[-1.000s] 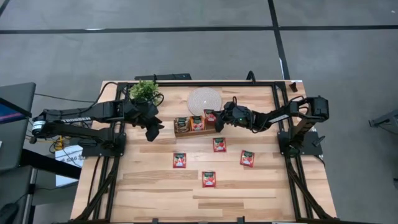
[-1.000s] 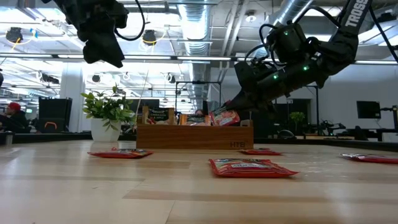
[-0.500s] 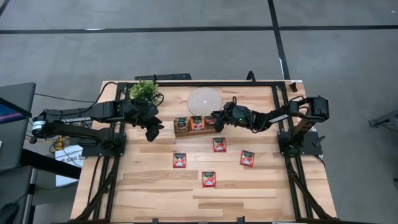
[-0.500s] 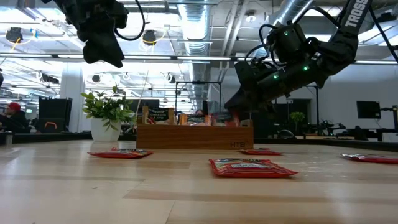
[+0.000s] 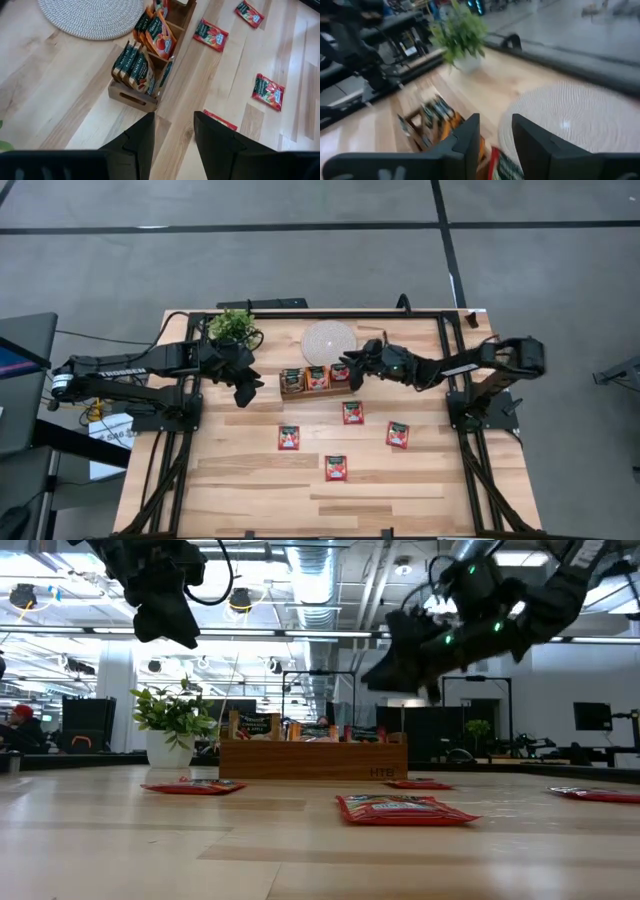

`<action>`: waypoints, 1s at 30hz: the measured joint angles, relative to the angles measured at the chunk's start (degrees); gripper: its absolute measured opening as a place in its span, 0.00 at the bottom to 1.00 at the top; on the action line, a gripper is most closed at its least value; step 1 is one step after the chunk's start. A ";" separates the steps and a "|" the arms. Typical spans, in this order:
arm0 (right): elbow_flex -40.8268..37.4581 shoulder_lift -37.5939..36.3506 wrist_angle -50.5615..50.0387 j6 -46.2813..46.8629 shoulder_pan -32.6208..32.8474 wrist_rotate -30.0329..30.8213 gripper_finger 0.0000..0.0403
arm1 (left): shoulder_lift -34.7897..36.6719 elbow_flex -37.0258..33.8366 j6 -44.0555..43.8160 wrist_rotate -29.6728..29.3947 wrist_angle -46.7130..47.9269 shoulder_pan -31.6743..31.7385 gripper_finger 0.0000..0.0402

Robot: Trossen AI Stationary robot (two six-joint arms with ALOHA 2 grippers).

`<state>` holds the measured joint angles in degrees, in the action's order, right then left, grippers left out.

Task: Pick & Place Tea
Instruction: Put the red tea bag into the right section of the wooden organizer

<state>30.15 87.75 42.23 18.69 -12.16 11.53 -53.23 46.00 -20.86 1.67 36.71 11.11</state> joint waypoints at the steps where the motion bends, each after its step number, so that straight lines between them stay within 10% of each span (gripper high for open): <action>1: 0.00 -2.02 -1.63 -1.06 0.01 -0.01 0.27 | 0.00 0.00 0.02 0.08 0.00 -0.01 0.32; 9: 5.29 -21.37 -38.94 -2.66 5.49 -6.58 0.27 | 0.00 0.02 0.86 1.40 0.02 -0.02 0.32; 16: 12.50 -23.38 -69.60 4.91 15.56 -4.14 0.27 | -0.02 0.02 1.73 1.40 0.00 -0.02 0.32; 30: 12.55 -3.08 -61.26 9.84 12.30 -9.35 0.29 | -0.02 0.04 1.75 1.40 -0.70 -0.02 0.32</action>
<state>42.70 84.67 -19.04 28.53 0.14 2.18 -53.25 46.04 -19.11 3.07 36.01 11.09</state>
